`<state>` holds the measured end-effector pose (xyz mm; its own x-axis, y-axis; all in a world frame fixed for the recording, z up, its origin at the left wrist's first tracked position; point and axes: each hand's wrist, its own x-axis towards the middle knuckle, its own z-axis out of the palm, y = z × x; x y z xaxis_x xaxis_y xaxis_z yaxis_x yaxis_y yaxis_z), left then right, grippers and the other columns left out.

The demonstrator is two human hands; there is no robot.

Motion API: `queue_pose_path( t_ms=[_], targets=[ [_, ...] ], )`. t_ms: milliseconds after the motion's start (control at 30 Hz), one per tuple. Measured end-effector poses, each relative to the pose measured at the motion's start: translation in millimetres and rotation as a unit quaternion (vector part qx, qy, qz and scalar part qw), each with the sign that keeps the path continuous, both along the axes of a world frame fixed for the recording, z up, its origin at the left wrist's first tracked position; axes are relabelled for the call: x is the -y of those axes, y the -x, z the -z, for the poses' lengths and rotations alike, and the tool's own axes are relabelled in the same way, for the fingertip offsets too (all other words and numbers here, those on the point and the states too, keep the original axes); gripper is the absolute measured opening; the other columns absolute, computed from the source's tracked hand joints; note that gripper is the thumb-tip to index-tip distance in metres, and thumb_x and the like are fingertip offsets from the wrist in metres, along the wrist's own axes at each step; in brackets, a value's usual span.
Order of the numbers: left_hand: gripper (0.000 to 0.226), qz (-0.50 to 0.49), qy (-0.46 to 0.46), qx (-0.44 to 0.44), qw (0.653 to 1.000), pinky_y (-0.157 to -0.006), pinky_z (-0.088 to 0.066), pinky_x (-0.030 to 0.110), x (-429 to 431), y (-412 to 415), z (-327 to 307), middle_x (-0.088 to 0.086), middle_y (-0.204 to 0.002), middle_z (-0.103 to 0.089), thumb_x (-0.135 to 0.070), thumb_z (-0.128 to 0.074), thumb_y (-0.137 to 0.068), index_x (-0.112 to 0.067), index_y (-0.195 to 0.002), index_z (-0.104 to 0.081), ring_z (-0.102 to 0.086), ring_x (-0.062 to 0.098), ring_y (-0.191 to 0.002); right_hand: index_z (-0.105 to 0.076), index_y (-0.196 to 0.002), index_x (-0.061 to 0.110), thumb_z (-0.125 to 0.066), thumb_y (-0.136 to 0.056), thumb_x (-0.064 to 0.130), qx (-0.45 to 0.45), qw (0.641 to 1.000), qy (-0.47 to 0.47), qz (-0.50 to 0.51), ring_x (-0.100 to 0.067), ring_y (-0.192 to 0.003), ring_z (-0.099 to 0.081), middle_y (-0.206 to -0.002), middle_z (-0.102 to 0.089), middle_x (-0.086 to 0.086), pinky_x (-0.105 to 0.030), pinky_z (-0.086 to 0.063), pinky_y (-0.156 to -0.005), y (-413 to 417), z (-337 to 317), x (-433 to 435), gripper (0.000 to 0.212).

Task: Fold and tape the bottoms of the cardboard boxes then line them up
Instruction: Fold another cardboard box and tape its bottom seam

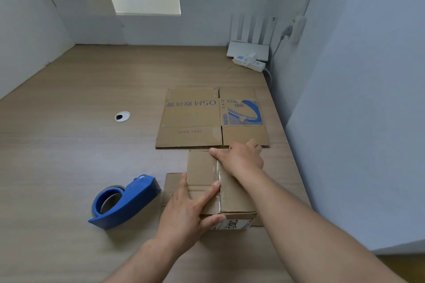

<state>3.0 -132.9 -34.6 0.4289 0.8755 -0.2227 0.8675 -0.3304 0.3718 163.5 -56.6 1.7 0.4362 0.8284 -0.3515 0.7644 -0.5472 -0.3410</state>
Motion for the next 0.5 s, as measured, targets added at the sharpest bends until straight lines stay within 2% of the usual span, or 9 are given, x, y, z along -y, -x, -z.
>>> queue_pose_path(
  t_ms=[167, 267, 300, 367, 433, 500],
  targets=[
    [0.069, -0.005, -0.002, 0.006, 1.0, -0.114, -0.027, 0.03, -2, 1, 4, 0.005, -0.156, 0.008, -0.072, -0.046, -0.079, -0.064, -0.138, -0.011, -0.019, 0.022, -0.142, -0.059, -0.116, 0.023, -0.041, -0.084, 0.072, 0.002, 1.0, -0.021, 0.007, -0.028, -0.125, -0.03, -0.13, -0.04, -0.01, -0.041, -0.038, -0.089, 3, 9, -4, 0.062],
    [0.07, -0.017, -0.006, 0.02, 1.0, -0.114, -0.028, 0.03, -1, 0, 4, 0.004, -0.156, 0.002, -0.073, -0.048, -0.078, -0.062, -0.139, -0.016, -0.022, 0.021, -0.141, -0.056, -0.122, 0.022, -0.037, -0.089, 0.067, 0.006, 0.999, -0.039, -0.022, -0.029, -0.124, -0.03, -0.131, -0.042, -0.01, -0.041, -0.036, -0.093, 2, 11, 0, 0.059],
    [0.071, -0.023, -0.012, 0.024, 0.999, -0.113, -0.029, 0.031, -1, -1, 5, 0.004, -0.155, -0.001, -0.073, -0.049, -0.077, -0.061, -0.139, -0.018, -0.023, 0.02, -0.14, -0.051, -0.129, 0.021, -0.038, -0.09, 0.065, 0.009, 0.998, -0.044, -0.033, -0.03, -0.125, -0.029, -0.133, -0.041, -0.011, -0.04, -0.035, -0.095, 1, 10, 3, 0.06],
    [0.074, -0.038, -0.018, 0.036, 0.998, -0.111, -0.032, 0.032, 0, -1, 5, 0.002, -0.155, -0.005, -0.073, -0.051, -0.075, -0.056, -0.14, -0.023, -0.026, 0.02, -0.139, -0.029, -0.145, 0.019, -0.041, -0.091, 0.061, 0.011, 0.997, -0.045, -0.055, -0.032, -0.13, -0.026, -0.143, -0.031, -0.013, -0.039, -0.031, -0.102, 0, 9, 12, 0.069],
    [0.076, -0.052, -0.016, 0.05, 0.997, -0.109, -0.034, 0.033, 0, -1, 5, 0.002, -0.155, -0.009, -0.073, -0.053, -0.073, -0.049, -0.14, -0.027, -0.029, 0.019, -0.138, -0.003, -0.151, 0.02, -0.041, -0.093, 0.056, 0.011, 0.997, -0.03, -0.075, -0.034, -0.138, -0.018, -0.156, -0.009, -0.015, -0.042, -0.025, -0.109, 1, 9, 25, 0.078],
    [0.081, -0.064, -0.019, 0.066, 0.996, -0.106, -0.036, 0.033, 3, -2, 4, 0.001, -0.152, -0.018, -0.073, -0.056, -0.071, -0.039, -0.139, -0.029, -0.033, 0.018, -0.135, 0.009, -0.151, 0.024, -0.04, -0.095, 0.054, 0.005, 0.996, -0.015, -0.083, -0.034, -0.143, -0.008, -0.158, 0.013, -0.012, -0.048, -0.019, -0.112, 4, 12, 37, 0.08]
  ],
)
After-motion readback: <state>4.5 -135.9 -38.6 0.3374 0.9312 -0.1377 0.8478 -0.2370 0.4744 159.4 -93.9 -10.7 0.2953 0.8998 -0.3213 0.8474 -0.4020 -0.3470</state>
